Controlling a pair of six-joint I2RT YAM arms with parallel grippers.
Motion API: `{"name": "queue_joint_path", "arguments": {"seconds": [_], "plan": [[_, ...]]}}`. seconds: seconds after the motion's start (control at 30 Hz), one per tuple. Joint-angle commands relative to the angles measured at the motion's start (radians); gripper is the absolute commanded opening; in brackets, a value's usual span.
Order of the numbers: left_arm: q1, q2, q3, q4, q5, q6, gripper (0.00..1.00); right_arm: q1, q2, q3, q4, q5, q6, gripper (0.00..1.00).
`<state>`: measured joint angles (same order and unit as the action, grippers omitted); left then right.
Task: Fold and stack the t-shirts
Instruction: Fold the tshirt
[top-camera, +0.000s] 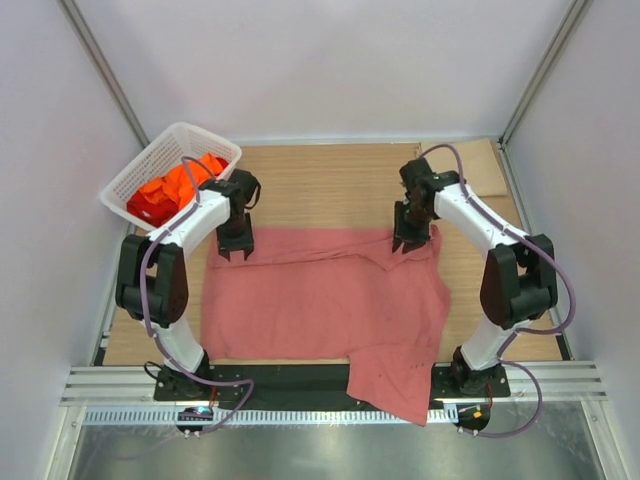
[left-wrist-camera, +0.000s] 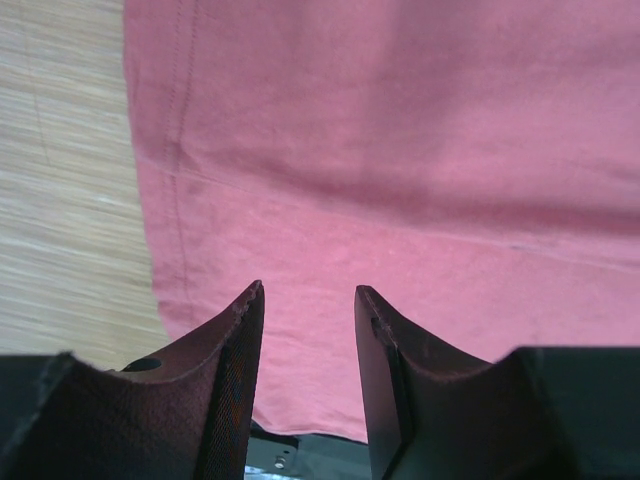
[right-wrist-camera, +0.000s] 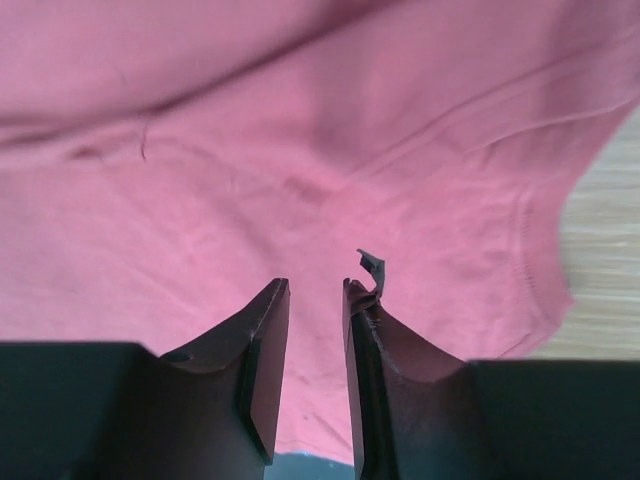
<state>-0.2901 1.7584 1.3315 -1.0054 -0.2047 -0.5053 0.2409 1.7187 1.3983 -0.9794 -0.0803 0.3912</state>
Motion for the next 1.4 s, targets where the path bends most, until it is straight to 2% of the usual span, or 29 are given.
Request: {"name": "queue_joint_path", "arguments": {"seconds": [0.0, 0.17, 0.43, 0.67, 0.77, 0.9, 1.0, 1.13, 1.37], "plan": [[-0.02, -0.054, 0.044, -0.039, 0.031, -0.019, 0.43, 0.034, 0.028, -0.088, 0.048, 0.031, 0.009, 0.34], [-0.032, -0.042, 0.074, -0.064, 0.036, -0.022, 0.42, 0.103, 0.099, -0.059, 0.085, 0.06, -0.008, 0.42], [-0.037, -0.086, 0.023, -0.062, 0.016, -0.018, 0.43, 0.162, 0.202, -0.021, 0.093, 0.066, 0.008, 0.4], [-0.035, -0.091, -0.002, -0.047, 0.016, -0.021, 0.43, 0.166, 0.24, -0.002, 0.087, 0.125, -0.006, 0.4], [-0.034, -0.085, 0.003, -0.044, 0.018, -0.022, 0.43, 0.164, 0.252, 0.01, 0.084, 0.14, -0.011, 0.35], [-0.035, -0.079, 0.009, -0.042, 0.018, -0.021, 0.43, 0.164, 0.255, 0.013, 0.077, 0.134, -0.011, 0.14], [-0.035, -0.076, 0.011, -0.044, 0.018, -0.022, 0.43, 0.166, 0.23, 0.016, 0.061, 0.129, -0.008, 0.03], [-0.035, -0.076, 0.015, -0.044, 0.01, -0.018, 0.43, 0.176, 0.165, 0.03, -0.02, 0.028, 0.014, 0.02], [-0.035, -0.066, 0.024, -0.042, 0.016, -0.025, 0.44, 0.187, 0.036, -0.108, -0.058, -0.114, 0.077, 0.02]]}}
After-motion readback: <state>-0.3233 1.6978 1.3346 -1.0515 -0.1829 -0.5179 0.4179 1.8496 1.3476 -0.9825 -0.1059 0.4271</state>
